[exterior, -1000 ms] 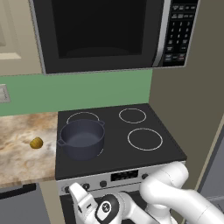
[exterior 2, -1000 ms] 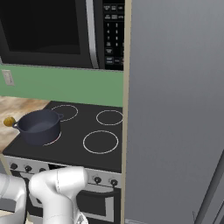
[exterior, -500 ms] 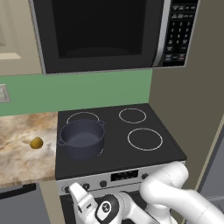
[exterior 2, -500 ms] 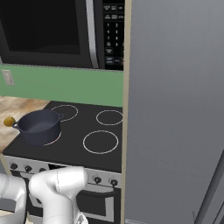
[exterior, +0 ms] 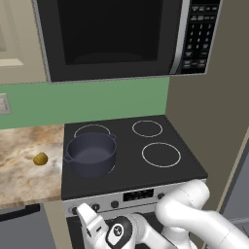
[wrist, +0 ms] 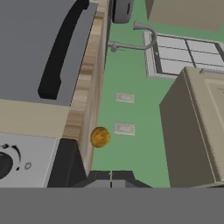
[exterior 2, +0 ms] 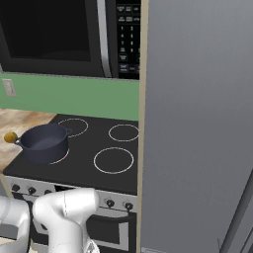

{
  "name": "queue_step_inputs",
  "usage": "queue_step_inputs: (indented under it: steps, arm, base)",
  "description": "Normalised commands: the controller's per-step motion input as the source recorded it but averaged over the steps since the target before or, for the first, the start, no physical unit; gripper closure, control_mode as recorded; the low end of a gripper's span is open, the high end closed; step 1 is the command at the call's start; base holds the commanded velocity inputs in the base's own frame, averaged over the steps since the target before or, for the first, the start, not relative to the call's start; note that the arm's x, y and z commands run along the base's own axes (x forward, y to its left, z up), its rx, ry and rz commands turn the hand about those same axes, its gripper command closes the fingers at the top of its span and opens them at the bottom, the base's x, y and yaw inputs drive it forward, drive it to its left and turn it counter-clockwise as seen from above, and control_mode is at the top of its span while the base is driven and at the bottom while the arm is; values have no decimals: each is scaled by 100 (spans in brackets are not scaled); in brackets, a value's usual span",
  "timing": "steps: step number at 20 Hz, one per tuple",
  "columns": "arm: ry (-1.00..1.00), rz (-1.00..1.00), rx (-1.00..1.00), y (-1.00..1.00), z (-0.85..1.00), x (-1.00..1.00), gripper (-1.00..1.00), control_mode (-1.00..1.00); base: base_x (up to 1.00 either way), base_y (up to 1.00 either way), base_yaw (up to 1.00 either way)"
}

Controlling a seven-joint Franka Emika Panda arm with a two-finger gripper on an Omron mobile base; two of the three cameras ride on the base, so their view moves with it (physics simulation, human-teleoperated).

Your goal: Turn on the burner for the pot on the stove. Wait thirty seconds for the pot to heat up. Then add the squash to the pot.

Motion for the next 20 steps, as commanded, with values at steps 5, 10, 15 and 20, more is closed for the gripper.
queue_step_inputs:
  steps: [5,10,15,20]
  arm:
    - [11,-1,6,0,24,0,100,-100]
    - [15,-6,9,0,72,-7,100,-100]
    - [12,-2,16,0,76,-26,100,-100]
    - [1,-3,26,4,62,-50,100,-100]
  base:
    - [0,0,0]
    - [0,0,0]
    - [0,0,0]
    - [0,0,0]
